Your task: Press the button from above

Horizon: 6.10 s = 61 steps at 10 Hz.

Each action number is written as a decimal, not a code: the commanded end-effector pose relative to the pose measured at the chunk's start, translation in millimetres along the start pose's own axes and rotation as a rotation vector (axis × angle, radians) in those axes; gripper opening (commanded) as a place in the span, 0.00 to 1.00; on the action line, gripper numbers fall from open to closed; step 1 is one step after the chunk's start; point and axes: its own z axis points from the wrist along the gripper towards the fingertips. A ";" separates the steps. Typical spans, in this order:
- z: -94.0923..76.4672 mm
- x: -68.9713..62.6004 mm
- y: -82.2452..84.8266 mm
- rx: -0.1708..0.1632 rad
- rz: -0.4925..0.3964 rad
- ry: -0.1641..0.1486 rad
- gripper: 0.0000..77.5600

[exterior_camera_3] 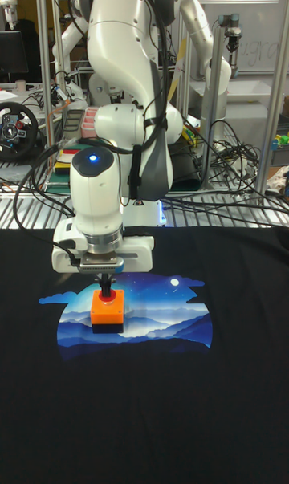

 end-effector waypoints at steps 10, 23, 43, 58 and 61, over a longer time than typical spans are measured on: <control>4.0 1.4 0.2 0.004 -0.003 -0.001 0.00; 17.6 2.5 2.5 0.009 -0.005 -0.004 0.00; 25.2 7.0 3.6 0.026 -0.005 0.012 0.00; 26.8 6.8 3.8 0.026 -0.009 0.016 0.00; 21.4 7.5 3.3 0.023 -0.009 0.015 0.00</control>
